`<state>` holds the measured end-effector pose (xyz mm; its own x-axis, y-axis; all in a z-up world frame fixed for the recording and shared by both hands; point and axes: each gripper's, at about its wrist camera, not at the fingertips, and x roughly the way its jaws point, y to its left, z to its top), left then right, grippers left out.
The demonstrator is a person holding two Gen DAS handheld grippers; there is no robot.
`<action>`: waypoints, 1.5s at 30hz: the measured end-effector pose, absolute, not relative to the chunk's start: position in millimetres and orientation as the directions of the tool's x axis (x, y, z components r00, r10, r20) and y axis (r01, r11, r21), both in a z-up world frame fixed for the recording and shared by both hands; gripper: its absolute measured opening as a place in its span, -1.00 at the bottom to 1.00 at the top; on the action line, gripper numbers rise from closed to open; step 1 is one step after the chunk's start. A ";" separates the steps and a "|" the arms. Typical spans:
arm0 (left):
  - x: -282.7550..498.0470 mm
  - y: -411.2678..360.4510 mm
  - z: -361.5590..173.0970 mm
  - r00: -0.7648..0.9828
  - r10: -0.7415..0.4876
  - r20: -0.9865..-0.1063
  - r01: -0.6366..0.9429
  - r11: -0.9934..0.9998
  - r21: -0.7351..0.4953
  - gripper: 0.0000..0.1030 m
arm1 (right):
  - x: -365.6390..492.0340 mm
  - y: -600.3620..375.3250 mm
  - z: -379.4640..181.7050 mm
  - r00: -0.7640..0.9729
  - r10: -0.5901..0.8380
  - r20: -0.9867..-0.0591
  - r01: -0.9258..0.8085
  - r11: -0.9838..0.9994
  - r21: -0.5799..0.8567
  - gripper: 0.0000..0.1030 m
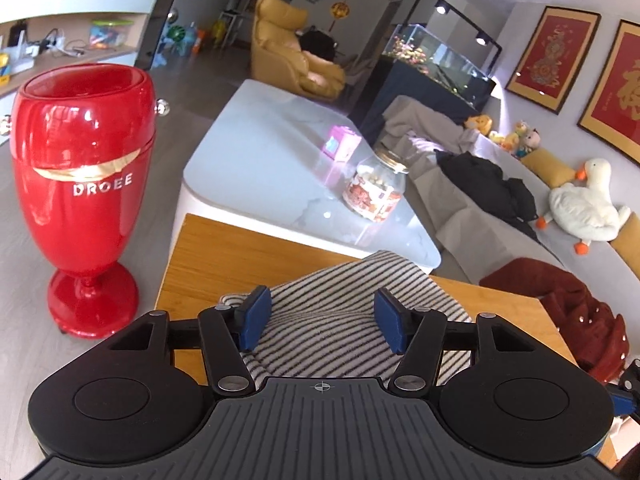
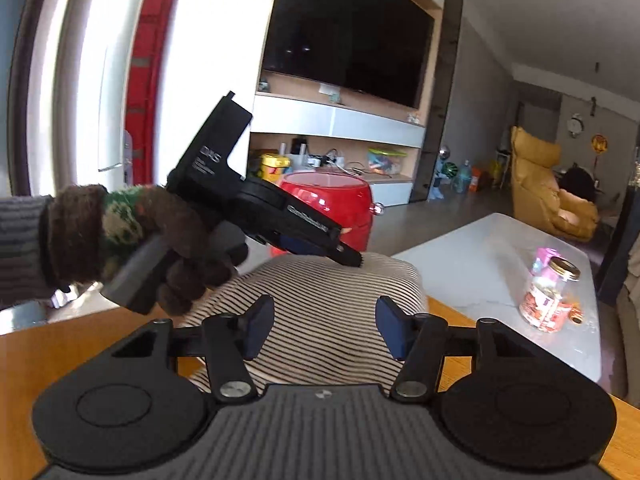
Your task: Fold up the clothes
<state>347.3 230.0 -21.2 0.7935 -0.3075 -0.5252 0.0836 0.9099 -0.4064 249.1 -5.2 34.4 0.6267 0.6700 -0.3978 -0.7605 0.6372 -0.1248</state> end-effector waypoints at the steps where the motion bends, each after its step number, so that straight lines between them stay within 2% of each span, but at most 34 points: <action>1: 348.3 229.8 -21.2 0.791 -0.308 -0.529 0.084 0.911 -0.404 0.21 | 249.8 2.0 33.3 0.608 0.683 -0.405 -0.776 0.619 -0.121 0.07; 6: 354.7 236.2 -26.3 0.783 -0.323 -0.532 0.071 0.895 -0.439 0.24 | 263.6 40.6 -3.3 0.531 0.665 -0.526 -0.816 0.569 -0.104 0.07; 10: 357.5 236.8 -28.6 0.784 -0.316 -0.534 0.063 0.897 -0.438 0.24 | 257.7 46.6 -8.8 0.545 0.652 -0.528 -0.816 0.557 -0.155 0.13; 13: 356.8 234.1 -27.4 0.786 -0.306 -0.536 0.061 0.903 -0.426 0.25 | 259.6 34.2 2.5 0.529 0.661 -0.533 -0.817 0.565 -0.111 0.14; 14: 356.2 233.1 -26.8 0.788 -0.302 -0.537 0.060 0.905 -0.420 0.25 | 260.5 27.3 6.8 0.524 0.668 -0.529 -0.815 0.573 -0.085 0.19; 16: 345.7 230.3 -20.6 0.805 -0.262 -0.533 0.038 0.919 -0.393 0.24 | 265.2 3.9 17.0 0.539 0.680 -0.498 -0.786 0.618 -0.007 0.48; 19: 327.7 226.0 -10.4 0.830 -0.194 -0.523 -0.001 0.937 -0.349 0.23 | 276.6 -37.3 28.5 0.572 0.681 -0.457 -0.715 0.687 0.128 0.51; 21: 297.7 221.4 1.2 0.861 -0.176 -0.478 -0.005 0.936 -0.353 0.34 | 288.8 -66.4 30.8 0.591 0.678 -0.437 -0.661 0.718 0.219 0.52; 24: 250.7 206.7 15.6 0.873 -0.244 -0.423 0.073 0.922 -0.380 0.35 | 308.7 -95.0 19.6 0.617 0.650 -0.445 -0.586 0.756 0.292 0.52; 28: 227.4 182.4 8.3 0.827 -0.303 -0.474 0.131 0.923 -0.362 0.29 | 336.0 -104.0 -7.2 0.584 0.661 -0.471 -0.516 0.751 0.413 0.49; 29: 226.3 178.3 4.2 0.820 -0.294 -0.492 0.132 0.932 -0.337 0.25 | 340.8 -100.9 -16.9 0.575 0.660 -0.485 -0.501 0.752 0.429 0.42; 30: 226.7 174.9 -0.5 0.815 -0.276 -0.510 0.129 0.944 -0.304 0.19 | 343.4 -98.1 -25.2 0.563 0.659 -0.498 -0.490 0.752 0.441 0.23; 31: 229.0 175.0 -4.9 0.809 -0.265 -0.524 0.122 0.949 -0.291 0.09 | 341.8 -95.5 -31.9 0.552 0.663 -0.506 -0.486 0.749 0.451 0.16; 32: 232.3 178.6 -8.7 0.805 -0.264 -0.531 0.114 0.948 -0.298 0.07 | 338.4 -92.8 -36.3 0.546 0.668 -0.505 -0.484 0.744 0.460 0.16; 36: 247.1 192.9 -15.8 0.810 -0.256 -0.528 0.095 0.945 -0.313 0.08 | 323.6 -77.6 -32.7 0.540 0.670 -0.509 -0.529 0.741 0.415 0.10; 41: 255.8 188.6 -20.8 0.818 -0.245 -0.521 0.102 0.952 -0.288 0.10 | 318.3 -67.6 -26.1 0.590 0.629 -0.506 -0.544 0.773 0.327 0.09; 45: 258.5 187.3 -22.1 0.821 -0.240 -0.517 0.091 0.951 -0.296 0.10 | 323.7 -68.5 -24.7 0.599 0.620 -0.507 -0.532 0.781 0.327 0.14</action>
